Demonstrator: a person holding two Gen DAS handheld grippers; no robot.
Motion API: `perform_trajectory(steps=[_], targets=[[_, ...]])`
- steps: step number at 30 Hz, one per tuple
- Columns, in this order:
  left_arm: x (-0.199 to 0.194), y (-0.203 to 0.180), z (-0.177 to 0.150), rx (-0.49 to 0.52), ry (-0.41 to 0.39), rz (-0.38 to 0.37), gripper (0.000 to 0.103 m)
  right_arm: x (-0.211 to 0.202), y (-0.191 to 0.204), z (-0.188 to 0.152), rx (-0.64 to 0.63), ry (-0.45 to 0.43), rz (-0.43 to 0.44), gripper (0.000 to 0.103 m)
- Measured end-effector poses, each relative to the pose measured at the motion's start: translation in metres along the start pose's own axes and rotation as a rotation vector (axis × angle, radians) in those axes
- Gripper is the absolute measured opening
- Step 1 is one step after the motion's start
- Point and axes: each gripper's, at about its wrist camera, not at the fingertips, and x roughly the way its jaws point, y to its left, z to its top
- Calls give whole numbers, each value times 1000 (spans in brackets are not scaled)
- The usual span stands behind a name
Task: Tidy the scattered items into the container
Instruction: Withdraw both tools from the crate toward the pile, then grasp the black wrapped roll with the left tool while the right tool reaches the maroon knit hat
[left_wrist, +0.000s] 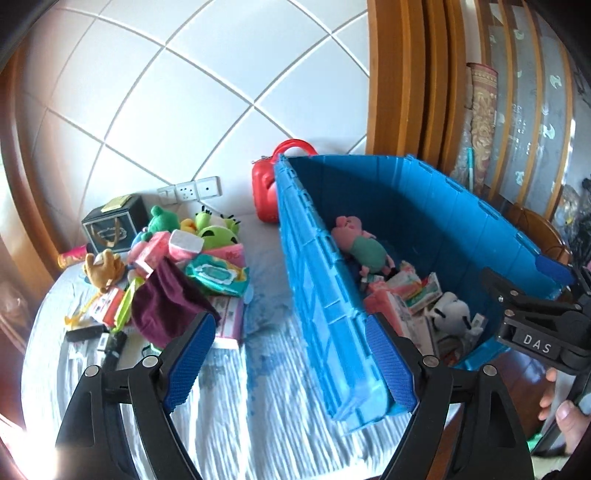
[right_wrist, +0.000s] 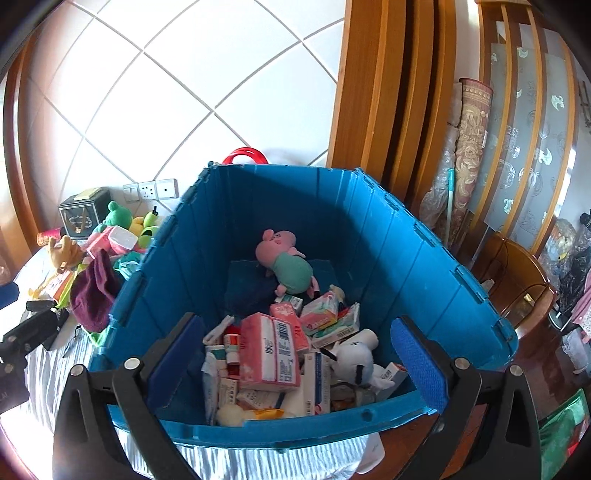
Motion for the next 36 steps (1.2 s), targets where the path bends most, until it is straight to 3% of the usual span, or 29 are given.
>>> perform_trajectory(steps=[9, 17, 26, 36], targets=[[-6, 103, -31, -53, 34, 31, 84, -15, 108, -9, -41, -12, 72, 103], [13, 205, -78, -104, 126, 98, 84, -22, 204, -22, -71, -10, 144, 103], [74, 293, -124, -214, 297, 198, 84, 56, 275, -51, -152, 198, 231, 103], [144, 362, -136, -288, 420, 306, 84, 158, 316, -47, -169, 328, 332, 103]])
